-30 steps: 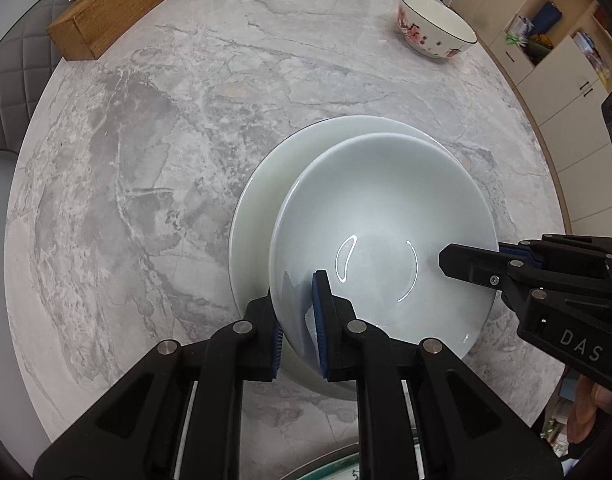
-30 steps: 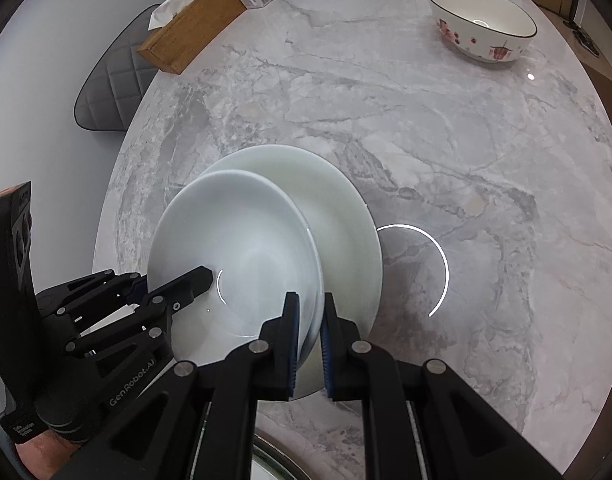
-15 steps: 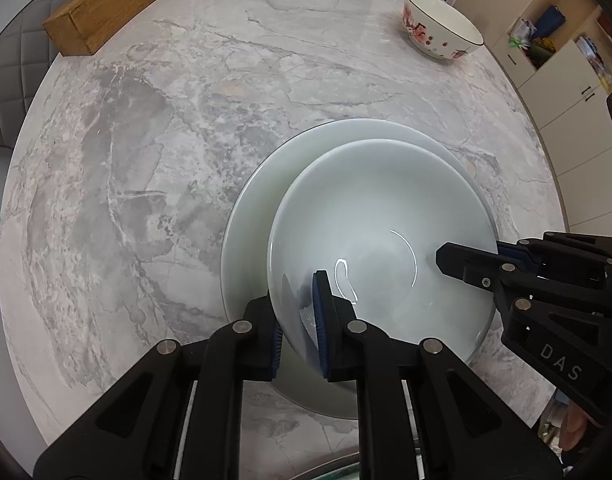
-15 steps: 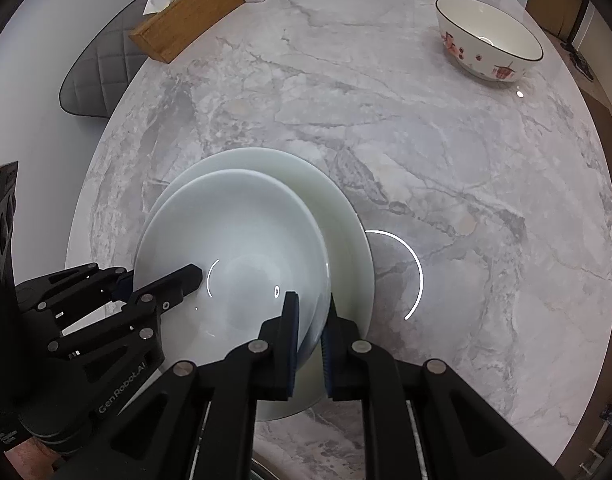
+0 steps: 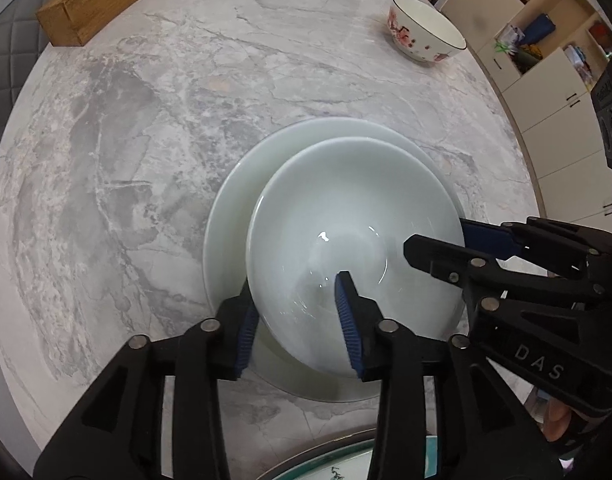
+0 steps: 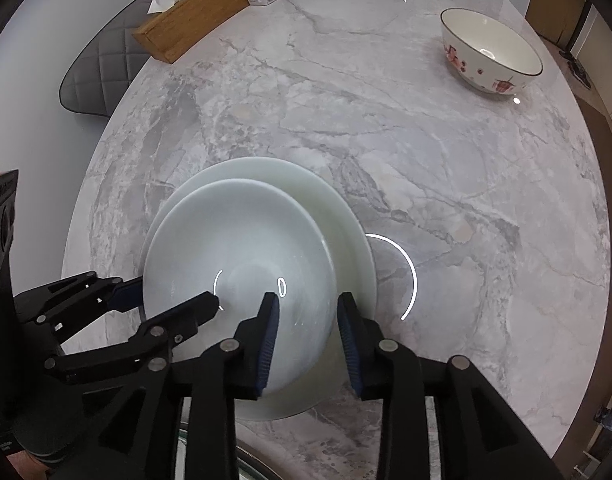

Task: Organize plates and bowls
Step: 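Open the right gripper and move to the red-patterned bowl, then close the right gripper on the red-patterned bowl's rim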

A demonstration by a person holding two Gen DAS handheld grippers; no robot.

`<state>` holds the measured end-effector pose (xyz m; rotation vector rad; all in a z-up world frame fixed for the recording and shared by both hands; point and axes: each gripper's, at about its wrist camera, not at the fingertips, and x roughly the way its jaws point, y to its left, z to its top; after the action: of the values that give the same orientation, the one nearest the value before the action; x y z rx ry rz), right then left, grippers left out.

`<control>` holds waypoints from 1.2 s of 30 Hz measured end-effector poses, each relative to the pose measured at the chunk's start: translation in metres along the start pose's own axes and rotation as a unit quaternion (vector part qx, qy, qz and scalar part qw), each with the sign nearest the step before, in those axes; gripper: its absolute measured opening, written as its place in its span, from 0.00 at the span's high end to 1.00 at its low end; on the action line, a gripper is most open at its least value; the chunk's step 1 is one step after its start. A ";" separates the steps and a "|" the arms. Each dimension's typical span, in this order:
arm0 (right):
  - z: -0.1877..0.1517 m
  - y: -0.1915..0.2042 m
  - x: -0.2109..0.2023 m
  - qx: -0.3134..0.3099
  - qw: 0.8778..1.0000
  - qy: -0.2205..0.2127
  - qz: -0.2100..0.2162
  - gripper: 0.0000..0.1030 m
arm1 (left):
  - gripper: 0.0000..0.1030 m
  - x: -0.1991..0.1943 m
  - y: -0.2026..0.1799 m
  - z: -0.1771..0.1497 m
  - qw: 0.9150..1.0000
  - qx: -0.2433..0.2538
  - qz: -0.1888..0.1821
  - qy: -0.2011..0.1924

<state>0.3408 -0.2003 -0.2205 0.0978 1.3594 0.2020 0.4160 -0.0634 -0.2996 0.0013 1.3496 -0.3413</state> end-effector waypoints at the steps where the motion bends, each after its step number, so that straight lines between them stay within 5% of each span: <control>1: 0.001 -0.002 -0.002 0.004 1.000 -0.002 0.004 0.67 | 0.53 -0.003 0.001 0.001 1.000 -0.002 0.001 -0.004; 6: 0.000 -0.003 -0.014 0.010 1.000 -0.014 0.003 0.61 | 0.41 -0.021 0.002 0.003 1.000 -0.003 -0.007 -0.013; 8: -0.003 -0.005 -0.020 0.015 1.000 -0.021 0.006 0.56 | 0.22 -0.030 0.004 0.002 1.000 -0.006 0.004 -0.015; 10: -0.008 -0.010 -0.032 0.026 0.999 -0.034 0.017 0.42 | 0.05 -0.042 0.010 -0.001 1.000 -0.013 -0.004 -0.019; 12: -0.015 -0.015 -0.047 0.039 0.997 -0.056 0.027 0.18 | 0.01 -0.053 0.016 -0.004 1.000 -0.015 -0.002 -0.025; 16: -0.026 -0.033 -0.077 0.064 0.991 -0.104 0.052 0.00 | 0.00 -0.080 0.031 -0.003 0.998 -0.032 -0.012 -0.054; 22: -0.023 -0.078 -0.097 0.104 0.982 -0.133 0.091 0.00 | 0.01 -0.116 0.027 0.030 0.989 0.004 -0.004 -0.150; 28: 0.004 -0.130 -0.108 0.137 0.976 -0.153 0.068 0.00 | 0.00 -0.108 -0.014 0.104 0.989 0.057 0.013 -0.134; 36: 0.087 -0.211 -0.095 0.167 0.975 -0.144 0.038 0.04 | 0.01 -0.038 -0.083 0.240 0.991 0.091 0.025 -0.096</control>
<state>0.4257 -0.4213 -0.1500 0.4465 1.0903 0.0194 0.6185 -0.1805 -0.1927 0.1502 1.1229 -0.4116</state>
